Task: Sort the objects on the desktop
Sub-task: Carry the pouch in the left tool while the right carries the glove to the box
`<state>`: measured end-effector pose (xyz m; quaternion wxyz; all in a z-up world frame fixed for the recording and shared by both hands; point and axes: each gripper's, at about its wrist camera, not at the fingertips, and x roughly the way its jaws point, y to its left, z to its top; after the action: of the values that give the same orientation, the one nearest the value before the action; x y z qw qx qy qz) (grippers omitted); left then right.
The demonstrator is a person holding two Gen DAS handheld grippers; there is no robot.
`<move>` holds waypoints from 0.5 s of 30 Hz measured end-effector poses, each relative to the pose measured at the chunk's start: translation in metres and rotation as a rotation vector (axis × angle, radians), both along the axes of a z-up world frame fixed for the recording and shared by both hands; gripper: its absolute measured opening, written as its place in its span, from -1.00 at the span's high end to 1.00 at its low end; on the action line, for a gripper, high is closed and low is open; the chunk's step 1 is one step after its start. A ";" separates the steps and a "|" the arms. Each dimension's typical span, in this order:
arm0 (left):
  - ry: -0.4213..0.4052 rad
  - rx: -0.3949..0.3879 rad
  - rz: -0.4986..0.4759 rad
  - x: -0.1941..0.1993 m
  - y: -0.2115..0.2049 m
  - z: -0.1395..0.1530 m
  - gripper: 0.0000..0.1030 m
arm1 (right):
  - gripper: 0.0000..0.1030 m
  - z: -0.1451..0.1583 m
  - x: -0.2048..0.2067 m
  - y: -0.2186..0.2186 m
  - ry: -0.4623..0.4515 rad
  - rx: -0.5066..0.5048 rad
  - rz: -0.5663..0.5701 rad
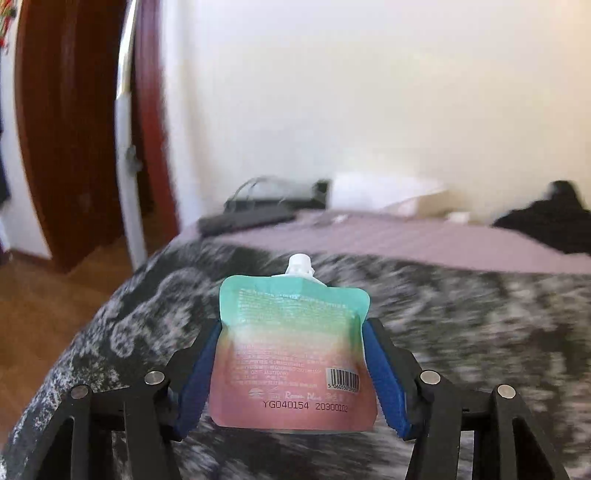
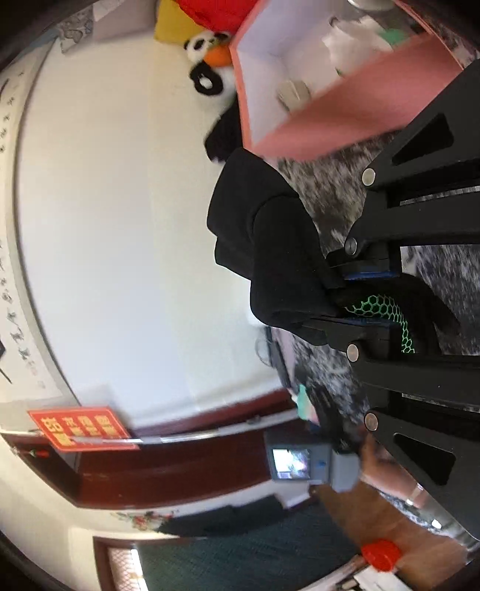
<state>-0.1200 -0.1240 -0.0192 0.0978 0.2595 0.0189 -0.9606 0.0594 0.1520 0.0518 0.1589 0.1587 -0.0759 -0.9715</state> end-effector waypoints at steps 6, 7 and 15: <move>0.087 -0.067 -0.121 0.039 0.094 0.067 -0.26 | 0.70 0.040 0.025 0.070 0.071 -0.038 -0.114; 0.107 -0.080 -0.149 0.046 0.117 0.079 -0.26 | 0.70 0.045 0.028 0.085 0.084 -0.027 -0.150; 0.080 -0.057 -0.447 0.092 0.287 0.129 -0.28 | 0.69 0.038 0.004 0.197 0.102 0.031 -0.466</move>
<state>-0.0278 0.1625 0.1095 -0.1108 0.2160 -0.0623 -0.9681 0.0635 0.3495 0.0897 -0.0683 0.0901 -0.0877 -0.9897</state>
